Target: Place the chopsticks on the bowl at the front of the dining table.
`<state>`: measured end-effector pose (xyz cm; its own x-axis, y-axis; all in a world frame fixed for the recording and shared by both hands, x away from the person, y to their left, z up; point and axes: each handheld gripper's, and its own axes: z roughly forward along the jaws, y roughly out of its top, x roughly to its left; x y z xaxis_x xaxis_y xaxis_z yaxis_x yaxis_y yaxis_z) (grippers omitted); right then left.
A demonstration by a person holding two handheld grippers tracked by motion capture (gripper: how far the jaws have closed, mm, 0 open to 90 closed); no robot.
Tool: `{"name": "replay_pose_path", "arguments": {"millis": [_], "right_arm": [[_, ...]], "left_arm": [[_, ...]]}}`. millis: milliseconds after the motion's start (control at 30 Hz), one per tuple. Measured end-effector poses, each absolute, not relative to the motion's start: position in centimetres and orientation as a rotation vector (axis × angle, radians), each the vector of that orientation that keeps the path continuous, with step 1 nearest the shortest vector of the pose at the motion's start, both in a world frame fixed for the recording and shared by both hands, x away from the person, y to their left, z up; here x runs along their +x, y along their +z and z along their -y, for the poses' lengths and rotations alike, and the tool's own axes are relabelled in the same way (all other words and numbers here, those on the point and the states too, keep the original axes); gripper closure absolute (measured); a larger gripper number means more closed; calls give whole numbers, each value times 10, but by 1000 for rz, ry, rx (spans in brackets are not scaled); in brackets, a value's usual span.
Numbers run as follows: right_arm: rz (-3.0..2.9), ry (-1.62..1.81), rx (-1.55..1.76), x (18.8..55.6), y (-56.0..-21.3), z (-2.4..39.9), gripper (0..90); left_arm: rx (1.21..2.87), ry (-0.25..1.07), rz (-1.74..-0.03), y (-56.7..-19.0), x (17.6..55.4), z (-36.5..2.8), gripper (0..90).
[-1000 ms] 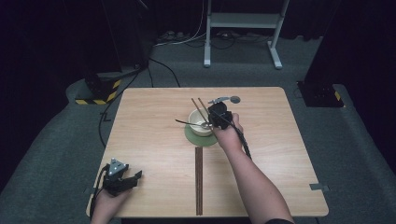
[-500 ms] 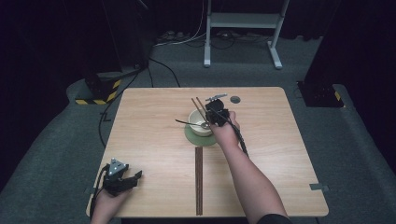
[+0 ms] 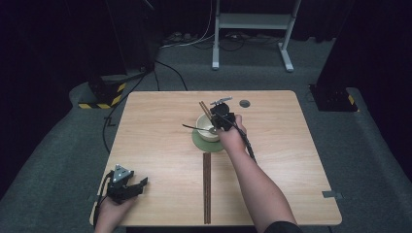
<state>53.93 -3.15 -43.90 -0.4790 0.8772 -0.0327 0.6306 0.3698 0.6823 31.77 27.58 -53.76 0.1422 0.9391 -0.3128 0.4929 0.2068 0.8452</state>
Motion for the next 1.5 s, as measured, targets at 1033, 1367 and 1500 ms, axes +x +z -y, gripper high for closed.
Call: {"name": "replay_pose_path", "arguments": {"millis": [1033, 1367, 1500], "right_arm": [[-2226, 895, 1238, 469, -460, 108, 857], [-2268, 953, 1137, 438, -466, 98, 854], [-2277, 980, 1130, 431, -469, 95, 848]], "left_arm": [[1420, 581, -1496, -538, 318, -272, 342], [1438, 593, -1488, -538, 317, -273, 358], [1436, 586, -1472, -538, 316, -270, 414]]}}
